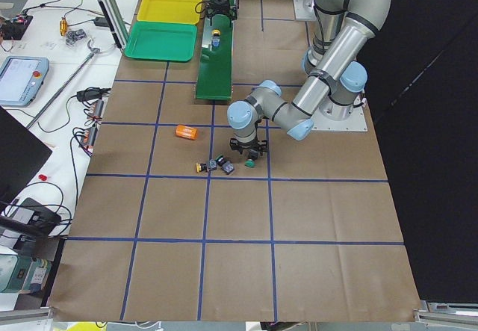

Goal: Sort buttons by color to trays
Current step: 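Grasp the yellow button off the conveyor with right while left lifts button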

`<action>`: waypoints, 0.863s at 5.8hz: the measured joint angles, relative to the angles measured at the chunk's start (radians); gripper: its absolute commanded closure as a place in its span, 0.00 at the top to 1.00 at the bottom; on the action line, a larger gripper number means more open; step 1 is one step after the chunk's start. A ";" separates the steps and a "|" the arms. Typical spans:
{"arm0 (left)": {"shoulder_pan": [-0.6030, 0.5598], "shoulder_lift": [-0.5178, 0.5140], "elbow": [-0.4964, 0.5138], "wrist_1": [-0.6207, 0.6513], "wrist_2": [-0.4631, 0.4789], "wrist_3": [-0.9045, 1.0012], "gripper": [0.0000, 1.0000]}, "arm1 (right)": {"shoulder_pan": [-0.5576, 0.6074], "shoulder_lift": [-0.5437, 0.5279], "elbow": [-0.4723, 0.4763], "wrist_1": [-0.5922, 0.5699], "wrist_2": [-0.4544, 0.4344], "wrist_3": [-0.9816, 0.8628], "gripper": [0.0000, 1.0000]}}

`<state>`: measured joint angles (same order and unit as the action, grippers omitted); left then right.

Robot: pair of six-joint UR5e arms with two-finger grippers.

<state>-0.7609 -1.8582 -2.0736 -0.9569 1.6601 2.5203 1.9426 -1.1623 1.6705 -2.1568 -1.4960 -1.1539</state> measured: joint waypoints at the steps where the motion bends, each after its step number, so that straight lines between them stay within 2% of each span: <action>1: 0.000 -0.004 0.000 0.007 0.000 0.002 0.03 | 0.001 0.019 0.003 -0.006 -0.015 -0.004 1.00; 2: 0.000 -0.004 0.000 0.011 -0.001 -0.002 0.03 | -0.004 0.027 0.004 -0.009 -0.052 -0.012 0.69; 4: -0.015 0.023 0.019 -0.009 -0.013 -0.082 0.03 | -0.024 0.026 0.006 -0.007 -0.139 -0.035 0.65; 5: -0.047 0.047 0.045 -0.059 -0.035 -0.135 0.03 | -0.041 0.025 0.006 -0.006 -0.162 -0.058 0.59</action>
<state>-0.8083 -1.8111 -2.0285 -1.0159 1.6250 2.3853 1.9015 -1.1377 1.6765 -2.1630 -1.6579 -1.2121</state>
